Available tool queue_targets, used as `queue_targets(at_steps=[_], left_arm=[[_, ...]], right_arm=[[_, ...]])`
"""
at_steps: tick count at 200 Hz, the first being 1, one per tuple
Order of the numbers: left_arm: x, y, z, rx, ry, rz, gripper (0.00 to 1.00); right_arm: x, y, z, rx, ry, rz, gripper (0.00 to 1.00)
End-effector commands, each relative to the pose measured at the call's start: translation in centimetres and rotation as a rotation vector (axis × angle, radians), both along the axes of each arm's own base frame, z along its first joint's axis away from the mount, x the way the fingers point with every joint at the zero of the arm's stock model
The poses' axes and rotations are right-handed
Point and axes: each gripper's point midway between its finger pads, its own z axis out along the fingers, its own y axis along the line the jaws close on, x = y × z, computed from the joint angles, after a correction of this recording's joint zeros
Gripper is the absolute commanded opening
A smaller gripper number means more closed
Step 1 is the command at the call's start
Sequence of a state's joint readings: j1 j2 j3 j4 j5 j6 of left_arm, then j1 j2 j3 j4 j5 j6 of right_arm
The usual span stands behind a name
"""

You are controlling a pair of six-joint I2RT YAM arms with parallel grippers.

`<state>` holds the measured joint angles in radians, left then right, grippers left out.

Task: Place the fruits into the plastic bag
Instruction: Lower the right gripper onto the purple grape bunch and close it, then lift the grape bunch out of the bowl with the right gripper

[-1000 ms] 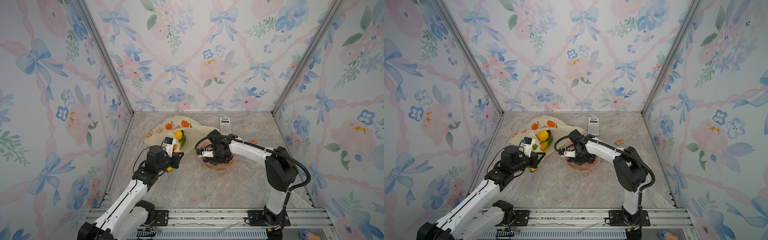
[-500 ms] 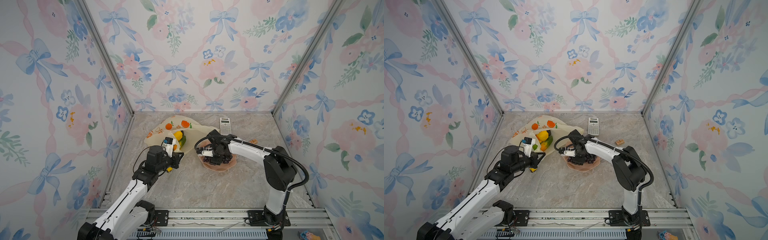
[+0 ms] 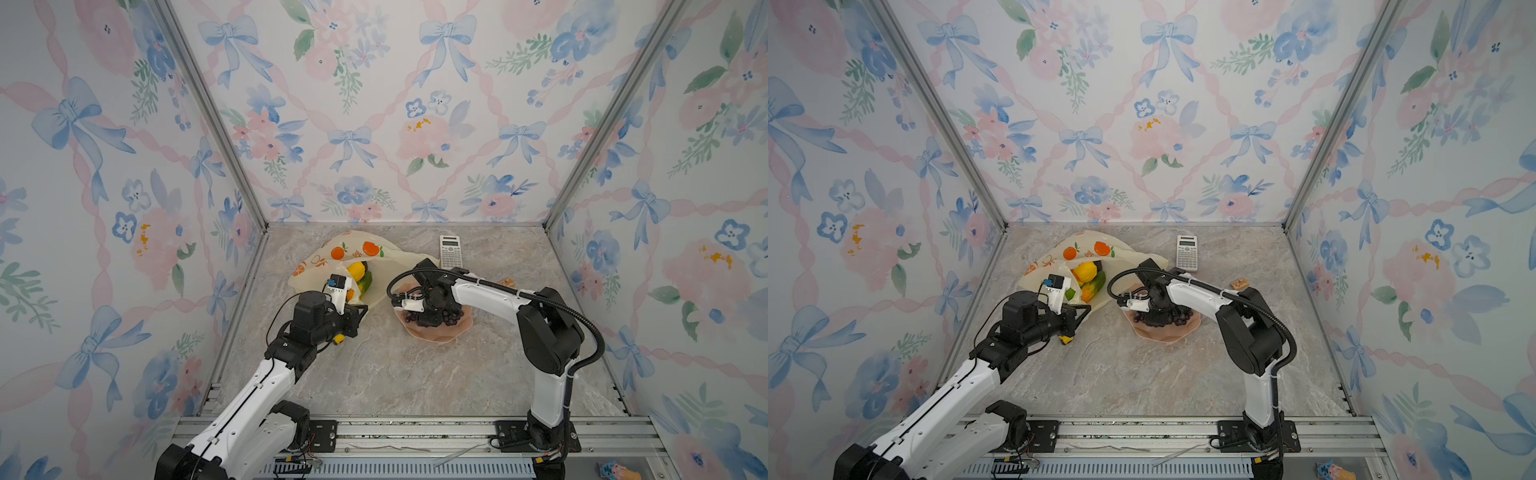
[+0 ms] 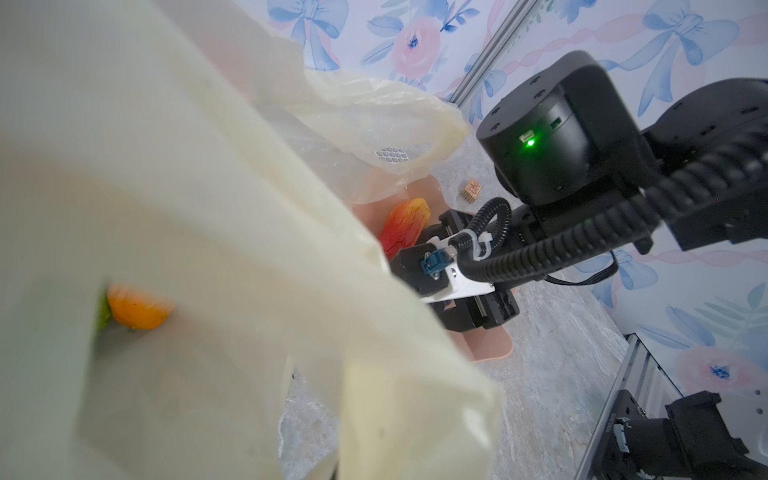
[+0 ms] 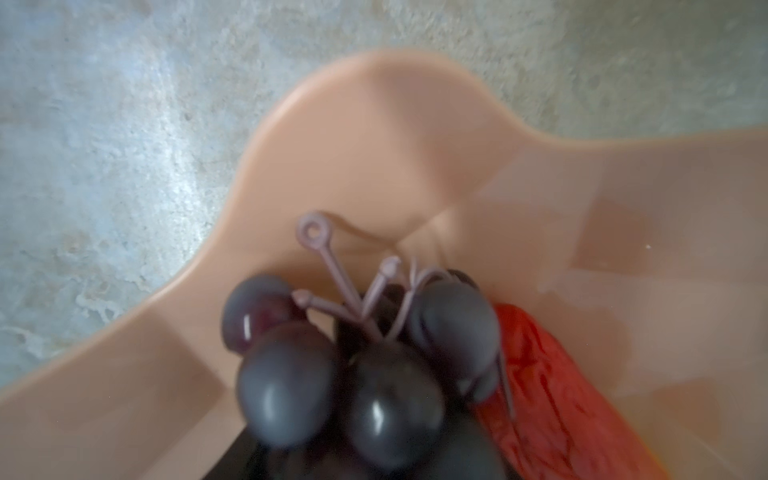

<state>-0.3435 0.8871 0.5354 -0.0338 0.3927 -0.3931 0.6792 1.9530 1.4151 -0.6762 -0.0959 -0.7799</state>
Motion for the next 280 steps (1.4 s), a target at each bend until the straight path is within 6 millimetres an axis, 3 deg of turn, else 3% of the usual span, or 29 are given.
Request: queue_targets(at_steps=[1,96,186,191,235,280], left_arm=[[0.1,-0.1,0.4,0.007,-0.009,-0.009,0.00],[0.0,-0.1,0.5,0.006,-0.013,-0.011,0.00],[0.0,-0.1,0.5,0.003,-0.009,-0.012,0.00],[0.0,-0.1,0.5,0.002,-0.008,-0.012,0.00],[-0.1,-0.4,0.7,-0.032,0.004,-0.019,0.00],[-0.3,-1.4,1.6,-0.117,0.047,-0.051,0.00]], right_arm=[[0.4,0.0,0.5,0.044,0.040,-0.040,0.44],[1.5,0.5,4.2,0.393,0.091,-0.196,0.31],[3.3,-0.7,10.1,0.815,0.094,-0.353,0.29],[3.2,-0.9,11.4,0.848,0.076,-0.350,0.29],[3.1,-1.4,15.0,0.960,0.037,-0.359,0.29],[2.4,-1.6,20.1,1.070,-0.022,-0.341,0.30]])
